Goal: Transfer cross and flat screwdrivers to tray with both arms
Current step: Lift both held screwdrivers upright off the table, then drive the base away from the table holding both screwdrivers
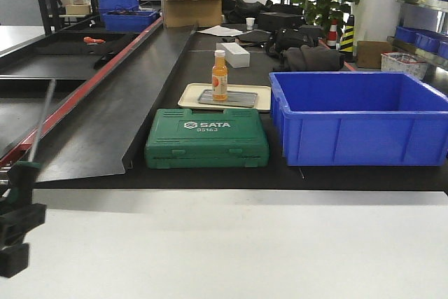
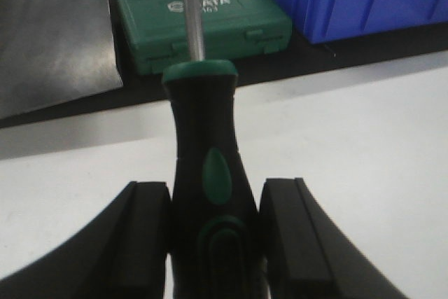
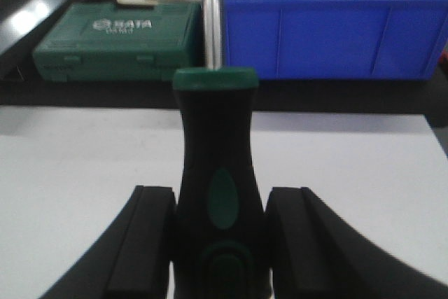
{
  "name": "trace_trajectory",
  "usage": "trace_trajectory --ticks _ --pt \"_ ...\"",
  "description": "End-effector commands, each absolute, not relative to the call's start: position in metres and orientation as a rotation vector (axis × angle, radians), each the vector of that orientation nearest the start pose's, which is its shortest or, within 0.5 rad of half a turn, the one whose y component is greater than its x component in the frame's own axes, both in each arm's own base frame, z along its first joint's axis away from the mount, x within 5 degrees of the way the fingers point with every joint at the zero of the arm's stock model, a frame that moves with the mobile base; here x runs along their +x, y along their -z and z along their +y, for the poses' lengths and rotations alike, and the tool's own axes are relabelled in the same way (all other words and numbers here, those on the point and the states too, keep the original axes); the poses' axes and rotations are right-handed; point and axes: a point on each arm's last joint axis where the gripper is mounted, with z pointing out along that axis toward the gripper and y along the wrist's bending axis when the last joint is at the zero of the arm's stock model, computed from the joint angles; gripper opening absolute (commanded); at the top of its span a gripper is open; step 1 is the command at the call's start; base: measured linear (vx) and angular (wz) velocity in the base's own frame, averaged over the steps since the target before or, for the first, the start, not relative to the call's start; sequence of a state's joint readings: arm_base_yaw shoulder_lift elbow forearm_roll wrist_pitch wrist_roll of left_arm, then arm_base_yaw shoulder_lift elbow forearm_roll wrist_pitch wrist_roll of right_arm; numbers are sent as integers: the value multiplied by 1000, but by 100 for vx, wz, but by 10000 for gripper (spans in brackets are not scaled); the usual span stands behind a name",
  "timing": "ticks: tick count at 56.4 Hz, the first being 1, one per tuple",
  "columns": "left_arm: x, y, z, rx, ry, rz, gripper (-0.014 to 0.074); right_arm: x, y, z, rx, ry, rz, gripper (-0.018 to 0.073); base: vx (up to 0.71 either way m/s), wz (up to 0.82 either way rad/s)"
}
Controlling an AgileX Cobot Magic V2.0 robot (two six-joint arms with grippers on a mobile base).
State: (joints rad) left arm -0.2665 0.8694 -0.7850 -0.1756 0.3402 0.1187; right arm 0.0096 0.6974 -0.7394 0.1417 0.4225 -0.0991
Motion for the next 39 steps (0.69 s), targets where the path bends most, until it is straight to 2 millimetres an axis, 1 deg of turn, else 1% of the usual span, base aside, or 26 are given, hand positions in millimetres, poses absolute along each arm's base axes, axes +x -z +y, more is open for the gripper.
trace_trajectory --ticks 1,7,12,20,39 --pt "156 -385 -48 208 288 1690 2 120 -383 5 -22 -61 1679 -8 0 0" --pt "141 -394 -43 200 292 1624 3 107 -384 5 -25 -59 1647 -8 0 0" --pt "135 -397 -41 197 294 1598 3 105 -383 5 -25 -63 1660 -8 0 0" --pt "135 -397 -41 200 294 1607 3 105 -383 6 6 -105 1656 -8 0 0" --pt "135 -397 -42 200 294 1608 3 105 -383 6 6 -105 1658 -8 0 0"
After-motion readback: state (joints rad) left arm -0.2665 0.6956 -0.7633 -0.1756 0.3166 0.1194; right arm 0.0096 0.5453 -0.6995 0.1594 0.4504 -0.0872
